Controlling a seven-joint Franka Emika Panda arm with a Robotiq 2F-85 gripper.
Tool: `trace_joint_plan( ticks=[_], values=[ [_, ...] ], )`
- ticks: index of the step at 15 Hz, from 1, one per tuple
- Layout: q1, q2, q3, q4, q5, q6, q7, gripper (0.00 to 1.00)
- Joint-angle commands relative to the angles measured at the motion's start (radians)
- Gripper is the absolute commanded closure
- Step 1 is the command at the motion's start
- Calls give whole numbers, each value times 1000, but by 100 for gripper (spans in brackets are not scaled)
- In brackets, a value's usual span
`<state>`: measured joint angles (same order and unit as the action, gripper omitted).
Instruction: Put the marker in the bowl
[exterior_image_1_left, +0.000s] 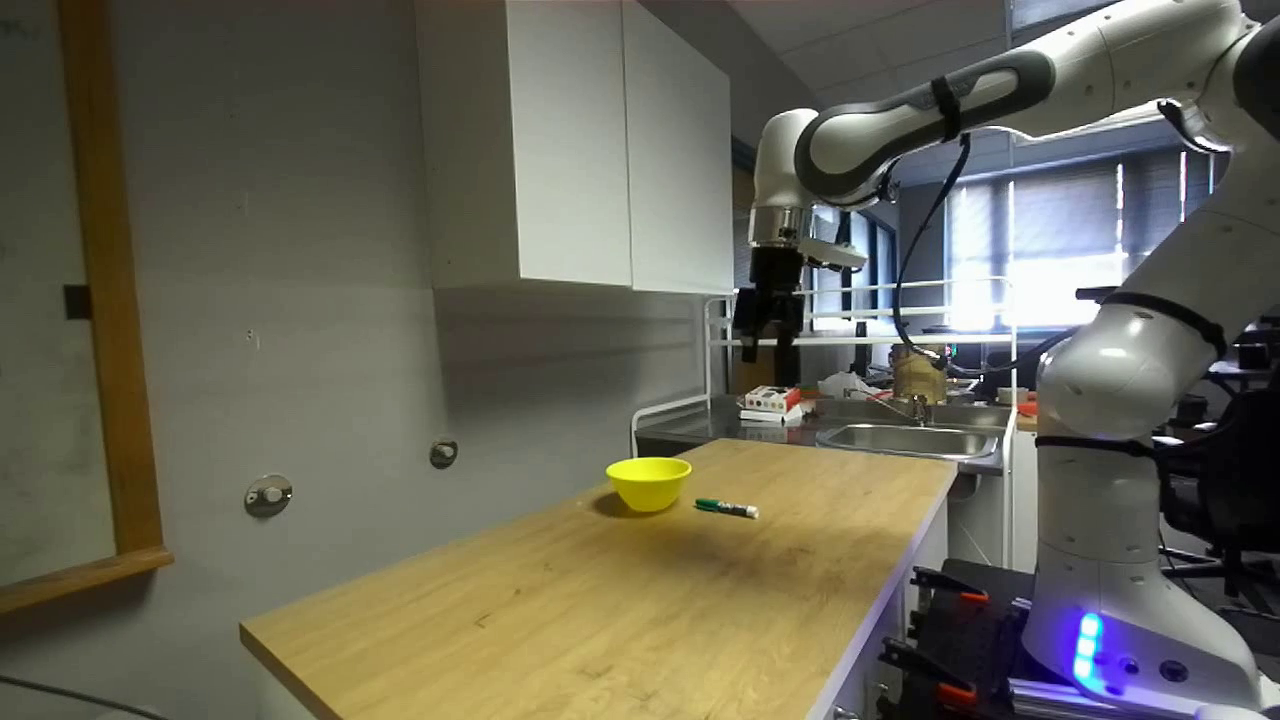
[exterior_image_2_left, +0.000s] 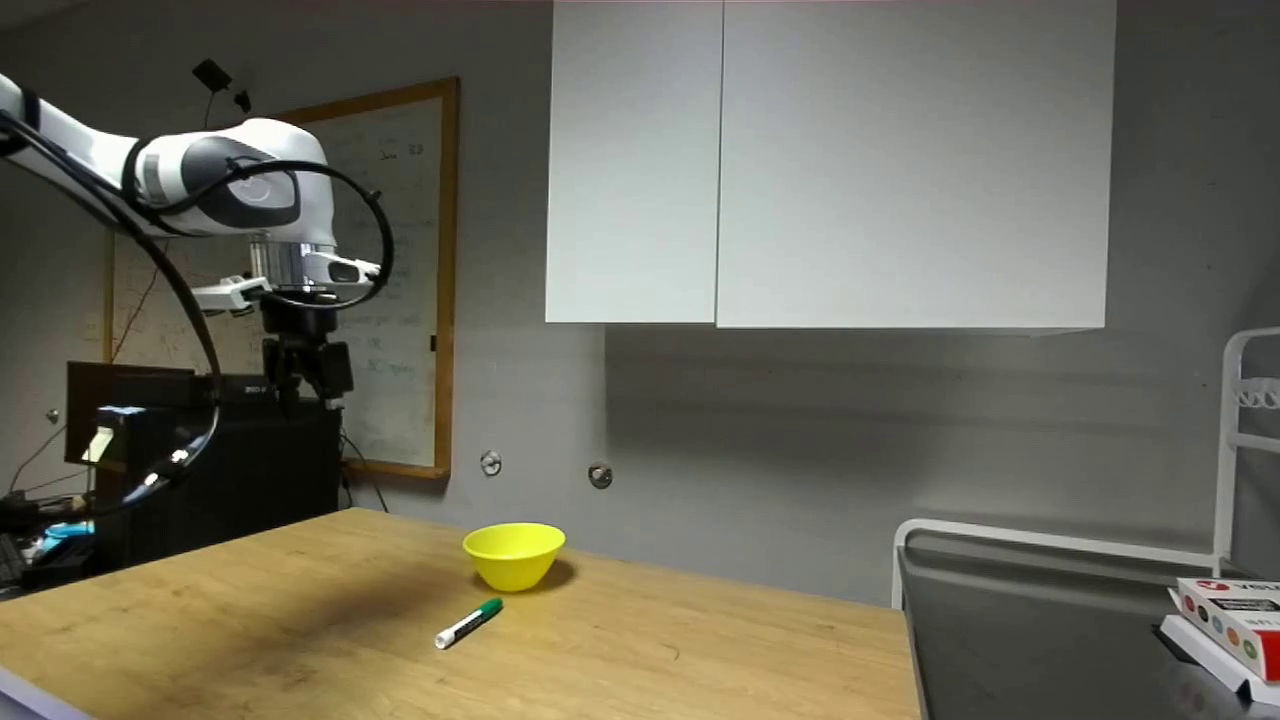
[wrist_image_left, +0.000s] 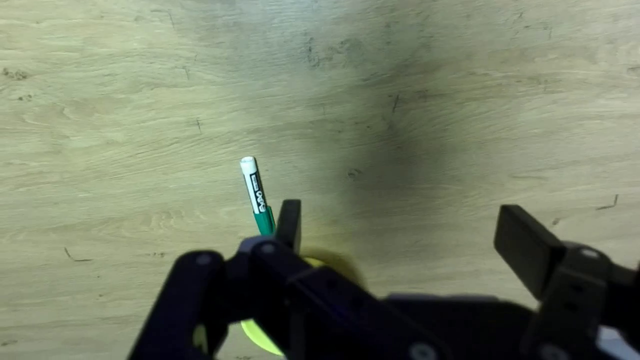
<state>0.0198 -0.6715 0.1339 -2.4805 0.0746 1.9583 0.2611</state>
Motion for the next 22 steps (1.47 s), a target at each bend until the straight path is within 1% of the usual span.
trace_joint_plan(
  ticks=[1, 3, 6, 10, 13, 17, 22],
  values=[
    [-37, 124, -50, 64, -29, 67, -50, 0],
    [-56, 205, -77, 95, -45, 120, -77, 0],
    [-78, 369, -110, 154, -70, 188, -110, 0],
    [-76, 568, -128, 241, -83, 189, -130, 0],
    [-68, 683, -130, 306, -97, 176, -128, 0],
    [-68, 772, -140, 348, -70, 200, -185, 0],
    [-91, 857, -161, 329, -41, 277, -284, 0]
  ],
)
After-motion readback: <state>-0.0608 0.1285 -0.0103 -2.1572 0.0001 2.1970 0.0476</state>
